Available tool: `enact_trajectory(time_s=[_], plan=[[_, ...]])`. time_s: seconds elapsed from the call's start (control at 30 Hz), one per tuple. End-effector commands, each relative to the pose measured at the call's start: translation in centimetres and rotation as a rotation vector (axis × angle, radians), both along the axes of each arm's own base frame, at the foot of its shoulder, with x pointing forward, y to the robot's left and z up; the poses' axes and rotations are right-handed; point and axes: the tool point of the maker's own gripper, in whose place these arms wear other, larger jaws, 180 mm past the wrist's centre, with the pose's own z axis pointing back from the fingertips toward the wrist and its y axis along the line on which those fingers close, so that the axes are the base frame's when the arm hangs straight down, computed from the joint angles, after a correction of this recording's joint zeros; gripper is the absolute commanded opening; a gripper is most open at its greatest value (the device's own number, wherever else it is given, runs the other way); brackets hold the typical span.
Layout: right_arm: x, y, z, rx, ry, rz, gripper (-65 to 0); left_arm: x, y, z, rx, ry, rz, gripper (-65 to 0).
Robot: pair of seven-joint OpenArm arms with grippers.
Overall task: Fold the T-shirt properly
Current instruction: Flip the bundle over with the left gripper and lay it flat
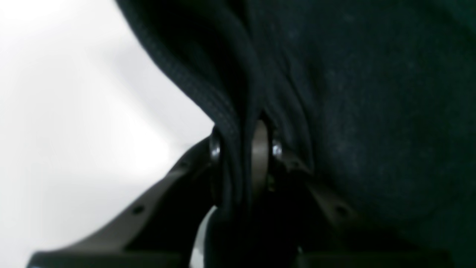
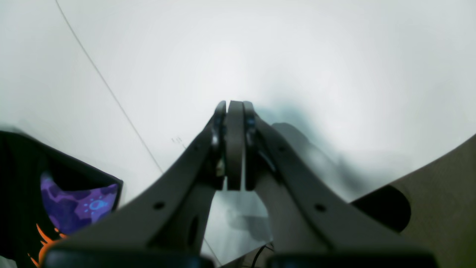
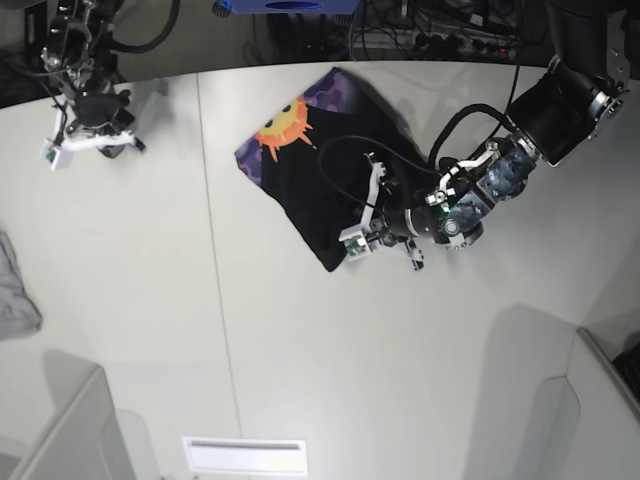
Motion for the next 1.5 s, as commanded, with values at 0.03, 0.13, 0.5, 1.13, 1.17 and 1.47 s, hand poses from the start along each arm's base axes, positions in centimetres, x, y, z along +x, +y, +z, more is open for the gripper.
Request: enact_trajectory(time_s=[0.03,0.13,0.5,1.13,1.17,1.47], plan=[[0.0,0.0,0.5,-0.006,-0.022,-0.007,-65.0,1.1,-0.7,1.0,0.021,-0.064,-0.06,-65.0],[-0.7,-0.1,0.2,0.006,-0.011,-0.03,-65.0,0.7,-1.7,0.8,0.083,-0.114,-0.205,-65.0],[-2.2,1.0,-0.8,0.058,0.013,-0.088,-65.0,1.9,-4.2,0.5,0.282,-0.269,-0.461,-65.0],[-2.5,1.3,-1.1,0.068,0.02,-0.094,-65.0,0.8,-7.9,-3.0,0.189,-0.16,-0.449,-65.0],[-2.5,1.3,-1.1,0.068,0.02,-0.094,-65.0,0.8,-7.9,-3.0,0.189,-0.16,-0.449,-65.0],[-2.5,1.6,-1.1,0.072,0.02,-0.089,-65.0,2.8,-7.8,-1.5,0.201,-0.206,-0.445,-65.0]])
